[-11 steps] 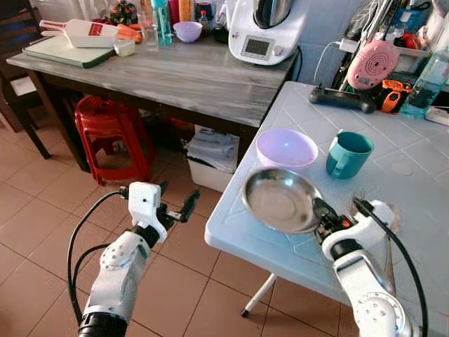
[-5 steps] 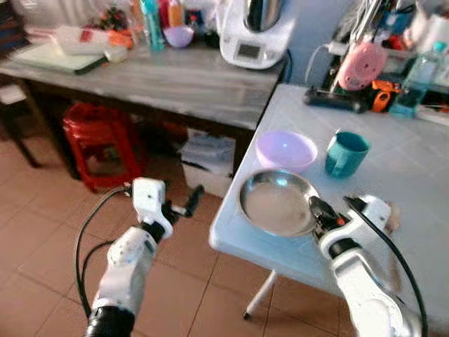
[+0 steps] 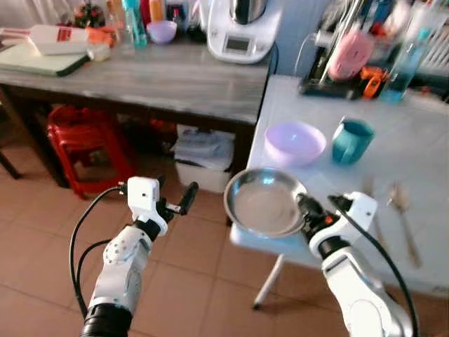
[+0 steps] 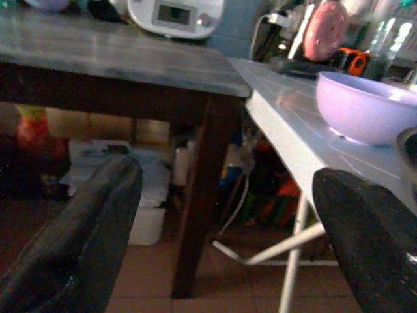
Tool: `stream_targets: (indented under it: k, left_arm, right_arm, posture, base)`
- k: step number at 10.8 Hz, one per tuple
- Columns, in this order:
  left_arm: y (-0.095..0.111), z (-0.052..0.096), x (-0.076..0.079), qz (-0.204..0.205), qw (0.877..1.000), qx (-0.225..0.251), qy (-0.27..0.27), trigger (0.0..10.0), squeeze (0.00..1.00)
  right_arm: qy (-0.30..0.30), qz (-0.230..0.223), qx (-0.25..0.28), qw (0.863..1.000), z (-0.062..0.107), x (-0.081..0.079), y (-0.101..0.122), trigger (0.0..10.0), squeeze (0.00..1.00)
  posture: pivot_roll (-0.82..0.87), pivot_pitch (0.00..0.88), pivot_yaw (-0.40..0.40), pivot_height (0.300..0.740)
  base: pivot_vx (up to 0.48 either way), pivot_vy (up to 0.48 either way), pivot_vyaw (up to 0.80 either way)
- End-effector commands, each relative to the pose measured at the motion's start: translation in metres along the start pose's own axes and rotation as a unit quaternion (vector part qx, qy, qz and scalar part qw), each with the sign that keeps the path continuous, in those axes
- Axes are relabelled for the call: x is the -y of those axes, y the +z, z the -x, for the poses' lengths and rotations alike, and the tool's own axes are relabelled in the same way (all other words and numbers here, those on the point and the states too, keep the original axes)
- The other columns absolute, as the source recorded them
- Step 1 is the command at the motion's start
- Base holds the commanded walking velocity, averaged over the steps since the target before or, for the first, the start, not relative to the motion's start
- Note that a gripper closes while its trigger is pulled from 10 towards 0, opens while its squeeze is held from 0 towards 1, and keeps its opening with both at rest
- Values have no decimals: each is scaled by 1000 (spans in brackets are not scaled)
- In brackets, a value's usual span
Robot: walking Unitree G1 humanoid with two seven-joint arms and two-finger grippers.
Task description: Setting the table
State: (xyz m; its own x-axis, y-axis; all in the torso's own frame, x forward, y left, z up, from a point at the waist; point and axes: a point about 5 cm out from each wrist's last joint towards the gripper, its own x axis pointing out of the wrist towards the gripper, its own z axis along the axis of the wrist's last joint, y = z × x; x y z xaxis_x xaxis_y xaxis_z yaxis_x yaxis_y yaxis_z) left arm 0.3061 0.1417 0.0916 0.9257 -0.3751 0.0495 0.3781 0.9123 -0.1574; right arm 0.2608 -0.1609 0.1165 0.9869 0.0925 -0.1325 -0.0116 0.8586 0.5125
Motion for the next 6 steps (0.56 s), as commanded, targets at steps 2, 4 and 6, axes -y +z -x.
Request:
stream_targets:
  k: [2,4,6]
  left_arm:
    - [2,-2,-2,-10,1000,2,2,10000,0]
    - [2,-2,-5,-14,1000,1,9,10000,0]
    - [2,-3,-5,-16,1000,2,12,10000,0]
  right_arm:
    - [-3,18,21,1000,3,-1,6,10000,0]
    - [-5,55,32,998,5,-1,8,10000,0]
    - [-5,66,38,997,3,-2,8,10000,0]
  posture:
    - [-56,0,6,740]
    - [-56,0,11,740]
    - [-53,0,12,740]
  base:
    - [0,384,0]
    - [0,386,0]
    - [0,386,-594]
